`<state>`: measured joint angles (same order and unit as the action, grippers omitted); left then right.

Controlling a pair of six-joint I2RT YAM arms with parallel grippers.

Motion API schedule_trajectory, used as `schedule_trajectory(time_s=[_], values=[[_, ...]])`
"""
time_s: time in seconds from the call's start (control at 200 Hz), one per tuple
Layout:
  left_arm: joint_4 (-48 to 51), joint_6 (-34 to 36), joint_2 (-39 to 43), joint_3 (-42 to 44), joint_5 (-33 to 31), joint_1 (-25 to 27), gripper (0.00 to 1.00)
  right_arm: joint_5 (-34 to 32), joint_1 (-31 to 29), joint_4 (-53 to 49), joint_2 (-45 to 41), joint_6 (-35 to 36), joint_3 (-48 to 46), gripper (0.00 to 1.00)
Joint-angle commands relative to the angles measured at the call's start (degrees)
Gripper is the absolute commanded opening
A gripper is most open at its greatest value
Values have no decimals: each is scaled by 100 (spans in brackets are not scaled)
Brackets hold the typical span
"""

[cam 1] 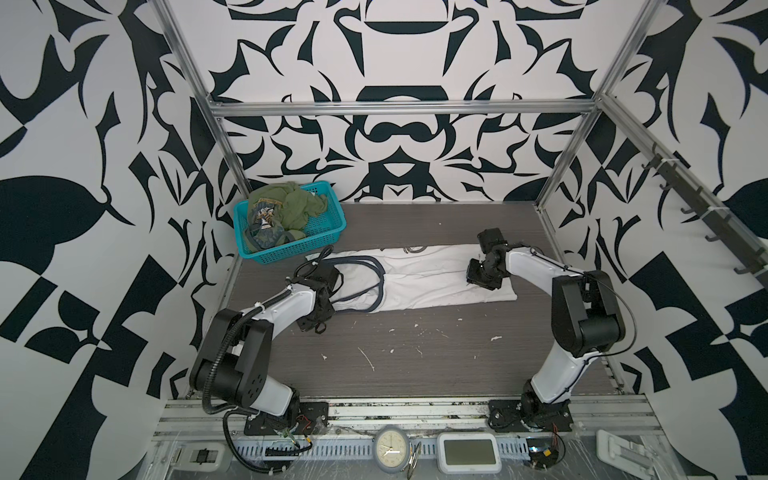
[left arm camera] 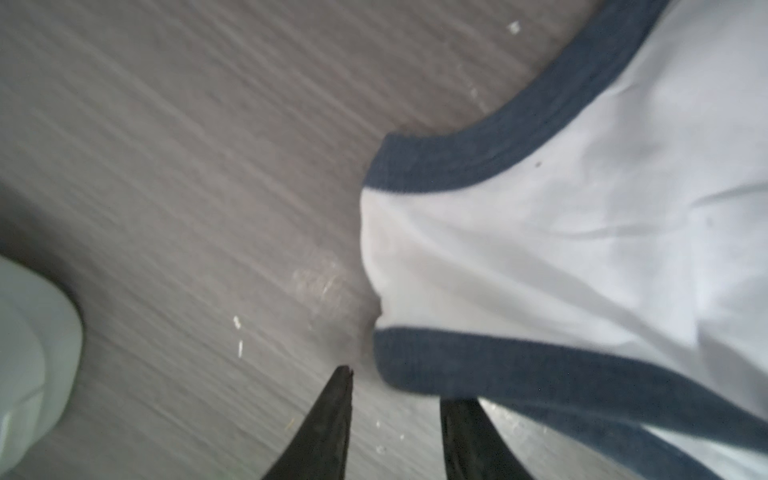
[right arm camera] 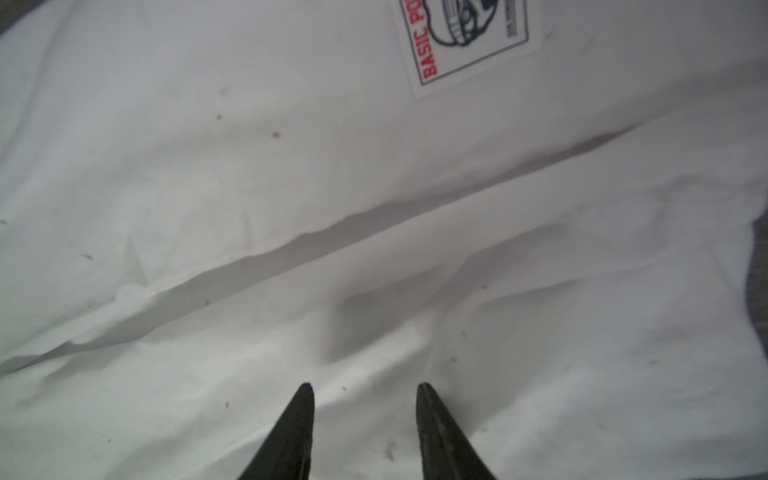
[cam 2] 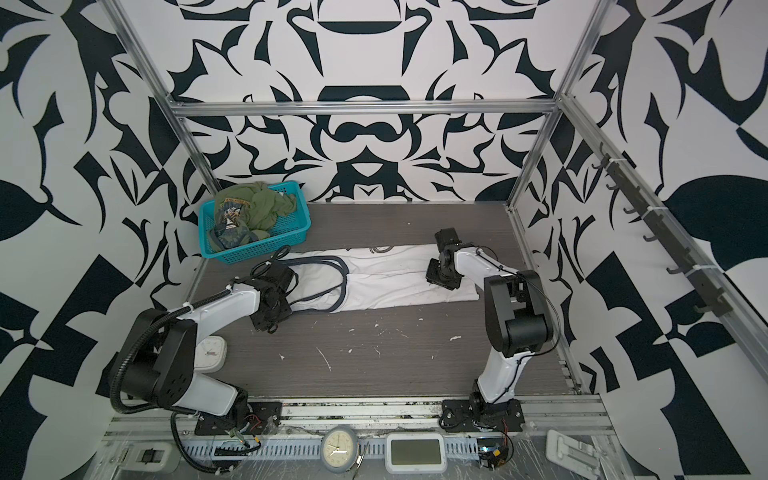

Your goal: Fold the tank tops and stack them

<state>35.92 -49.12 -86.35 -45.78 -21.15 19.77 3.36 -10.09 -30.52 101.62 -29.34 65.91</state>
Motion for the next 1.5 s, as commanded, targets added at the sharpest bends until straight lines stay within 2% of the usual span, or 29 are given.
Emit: schedule_trajectory(time_s=[0.0, 0.4, 0.505, 0.62, 0.755, 1.19, 1.415, 1.495], values=[[57, 105, -101, -266, -345, -48, 36, -67, 33, 2, -72, 51, -21, 43], [-99, 271, -434, -542, -320, -307, 25, -94, 51, -23, -12, 51, -5, 43], [-162, 306, -512, -646, -340, -339, 20, -139, 51, -37, -1, 47, -6, 43], [-207, 351, -628, -773, -355, -442, 9, -327, 51, -93, 17, 51, 10, 43], [-267, 377, -770, -948, -169, -644, 0, -537, 67, -244, 143, 43, 86, 43], [-52, 394, -1306, -1280, 571, -1441, 0, -1076, 277, -540, 746, -108, 306, 42], [20, 467, -1594, -1469, 741, -1510, 0, -1256, 275, -584, 682, -61, 327, 42], [17, 473, -1606, -1507, 766, -1516, 5, -1143, 251, -559, 513, 4, 325, 42]])
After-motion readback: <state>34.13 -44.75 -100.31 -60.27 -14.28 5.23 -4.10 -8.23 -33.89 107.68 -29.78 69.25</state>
